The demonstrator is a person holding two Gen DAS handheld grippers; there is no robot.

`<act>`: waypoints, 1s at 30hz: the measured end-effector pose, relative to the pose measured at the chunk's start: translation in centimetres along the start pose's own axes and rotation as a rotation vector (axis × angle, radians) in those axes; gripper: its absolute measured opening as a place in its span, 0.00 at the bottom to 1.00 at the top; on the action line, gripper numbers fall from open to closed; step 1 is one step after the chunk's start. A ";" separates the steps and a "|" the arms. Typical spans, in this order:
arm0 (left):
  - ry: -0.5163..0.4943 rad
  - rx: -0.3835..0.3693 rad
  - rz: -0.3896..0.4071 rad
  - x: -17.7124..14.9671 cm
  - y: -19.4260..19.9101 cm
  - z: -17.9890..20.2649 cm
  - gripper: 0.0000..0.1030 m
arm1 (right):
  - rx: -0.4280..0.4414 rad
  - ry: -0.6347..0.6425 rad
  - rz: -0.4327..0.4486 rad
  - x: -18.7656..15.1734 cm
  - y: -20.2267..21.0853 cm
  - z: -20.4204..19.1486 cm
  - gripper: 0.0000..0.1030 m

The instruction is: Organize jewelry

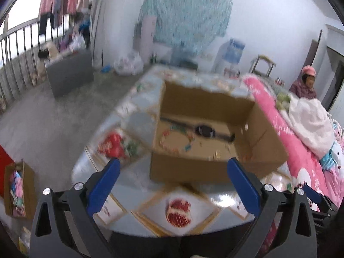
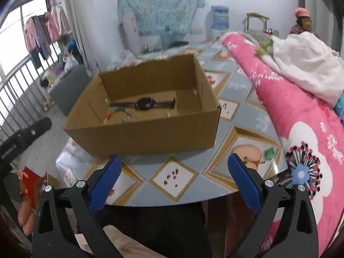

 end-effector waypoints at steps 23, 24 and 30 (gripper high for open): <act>-0.038 0.063 -0.192 -1.5 -5.7 1.7 0.95 | 0.011 -0.002 -0.116 1.9 -3.7 0.1 0.92; -0.040 0.066 -0.193 -1.5 -5.7 1.7 0.95 | 0.013 0.001 -0.115 1.9 -3.7 0.1 0.92; -0.049 0.078 -0.199 -1.5 -5.9 1.9 0.95 | 0.016 0.010 -0.118 2.0 -3.9 0.0 0.92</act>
Point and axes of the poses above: each gripper's, at about its wrist camera, not at the fingertips, and y roughly against the way its jaws point, z to its right, x to its top, the point moved 6 cm from there along -y, roughly the way its jaws point, and after that the axes turned 14 degrees about -z, right-handed, at the moved point
